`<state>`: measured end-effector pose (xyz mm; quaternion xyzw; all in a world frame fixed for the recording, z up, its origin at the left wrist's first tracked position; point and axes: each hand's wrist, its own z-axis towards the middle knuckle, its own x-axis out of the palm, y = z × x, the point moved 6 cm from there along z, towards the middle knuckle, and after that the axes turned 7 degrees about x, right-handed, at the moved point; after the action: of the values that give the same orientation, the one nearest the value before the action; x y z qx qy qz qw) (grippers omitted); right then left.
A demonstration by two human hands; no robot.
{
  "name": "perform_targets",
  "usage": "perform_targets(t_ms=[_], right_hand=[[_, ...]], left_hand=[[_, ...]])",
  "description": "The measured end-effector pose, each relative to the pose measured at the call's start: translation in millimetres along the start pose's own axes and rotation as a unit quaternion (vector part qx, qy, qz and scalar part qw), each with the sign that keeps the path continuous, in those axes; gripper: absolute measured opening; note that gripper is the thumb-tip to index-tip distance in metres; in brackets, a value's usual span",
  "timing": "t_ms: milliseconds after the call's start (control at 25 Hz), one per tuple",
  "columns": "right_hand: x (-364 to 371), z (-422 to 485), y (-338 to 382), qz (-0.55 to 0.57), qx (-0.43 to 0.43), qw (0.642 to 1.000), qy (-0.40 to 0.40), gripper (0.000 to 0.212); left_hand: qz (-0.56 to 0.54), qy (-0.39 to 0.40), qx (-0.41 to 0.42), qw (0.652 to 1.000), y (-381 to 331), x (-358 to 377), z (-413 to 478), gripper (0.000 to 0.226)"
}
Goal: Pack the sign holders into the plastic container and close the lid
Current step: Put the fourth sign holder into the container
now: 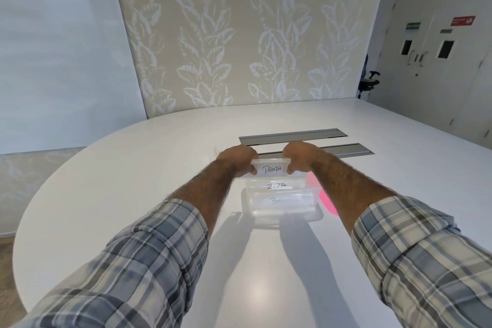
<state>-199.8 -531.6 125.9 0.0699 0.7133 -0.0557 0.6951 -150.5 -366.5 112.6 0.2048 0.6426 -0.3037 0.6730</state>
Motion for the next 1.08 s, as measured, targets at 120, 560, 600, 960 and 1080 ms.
perform_targets(t_ms=[120, 560, 600, 960, 1080], right_hand=[[6.7, 7.2, -26.7, 0.011, 0.007, 1.000, 0.003, 0.043], [37.1, 44.5, -60.7, 0.005, -0.003, 0.999, 0.041, 0.055], [41.0, 48.3, -60.3, 0.005, -0.007, 0.999, 0.045, 0.055], [78.4, 60.7, -54.8, -0.006, -0.024, 0.996, 0.088, 0.049], [84.6, 61.9, -55.7, -0.010, -0.032, 0.995, 0.099, 0.045]], left_hand=[[0.001, -0.005, 0.001, 1.000, -16.4, 10.6, 18.5, 0.047], [-0.022, 0.041, -0.020, 0.999, -20.0, 52.5, 58.5, 0.046], [-0.022, 0.045, -0.020, 0.999, -18.8, 55.8, 59.9, 0.046], [0.000, 0.091, -0.023, 0.996, -14.3, 86.4, 60.2, 0.047], [0.011, 0.097, -0.020, 0.995, -16.9, 91.6, 61.4, 0.046]])
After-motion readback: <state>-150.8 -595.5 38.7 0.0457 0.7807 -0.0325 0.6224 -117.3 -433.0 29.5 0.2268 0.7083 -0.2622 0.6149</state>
